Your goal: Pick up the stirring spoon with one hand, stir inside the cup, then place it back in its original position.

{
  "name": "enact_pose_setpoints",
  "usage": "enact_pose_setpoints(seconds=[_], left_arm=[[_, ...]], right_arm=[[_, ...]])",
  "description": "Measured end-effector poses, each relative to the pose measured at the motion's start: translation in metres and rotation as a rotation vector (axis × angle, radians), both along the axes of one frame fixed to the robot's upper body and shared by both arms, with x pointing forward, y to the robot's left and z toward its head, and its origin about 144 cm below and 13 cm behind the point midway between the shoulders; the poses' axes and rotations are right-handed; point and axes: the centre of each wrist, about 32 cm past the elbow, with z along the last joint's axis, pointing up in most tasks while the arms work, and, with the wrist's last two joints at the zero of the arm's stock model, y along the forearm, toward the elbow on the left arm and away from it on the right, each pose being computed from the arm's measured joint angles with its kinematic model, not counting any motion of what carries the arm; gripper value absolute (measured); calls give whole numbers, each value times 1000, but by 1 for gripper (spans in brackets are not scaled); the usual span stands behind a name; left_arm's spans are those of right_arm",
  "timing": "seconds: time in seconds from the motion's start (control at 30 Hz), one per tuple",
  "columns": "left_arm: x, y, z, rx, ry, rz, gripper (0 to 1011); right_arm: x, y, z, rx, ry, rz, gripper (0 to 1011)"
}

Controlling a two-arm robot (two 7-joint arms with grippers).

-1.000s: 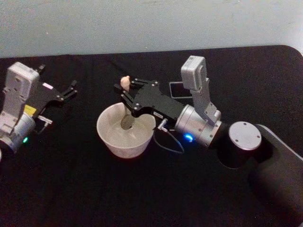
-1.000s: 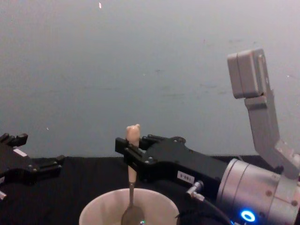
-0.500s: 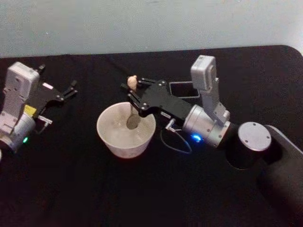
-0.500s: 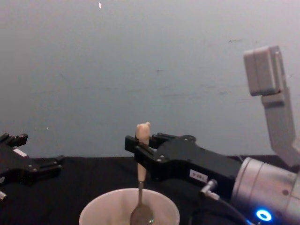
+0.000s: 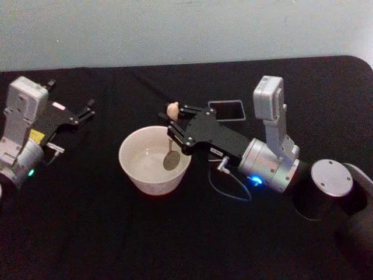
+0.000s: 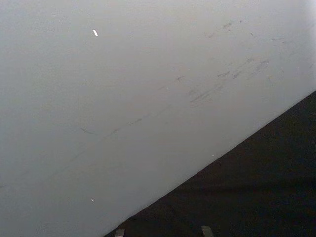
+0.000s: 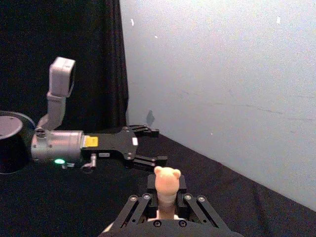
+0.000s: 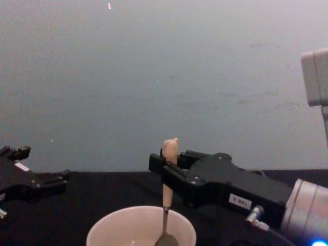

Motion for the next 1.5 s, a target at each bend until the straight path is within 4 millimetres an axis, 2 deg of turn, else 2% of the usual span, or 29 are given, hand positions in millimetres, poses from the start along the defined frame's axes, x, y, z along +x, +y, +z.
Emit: enact_pose_setpoints(seconds=[0.3,0.5,1.07,1.27,1.5], left_arm=[[0,0,0,0,0,0,1001],[0,0,0,0,0,0,1001],[0,0,0,0,0,0,1001],[0,0,0,0,0,0,1001],[0,0,0,0,0,0,1001]], right_arm=[[-11,6,1,11,3,40,216],[-10,14,0,7,4,45,216],[10,46,-2,-2,-9,17,216],[19,49,-1,-3,-14,-18,216],[25,42,-1,-7,-23,-52,216]])
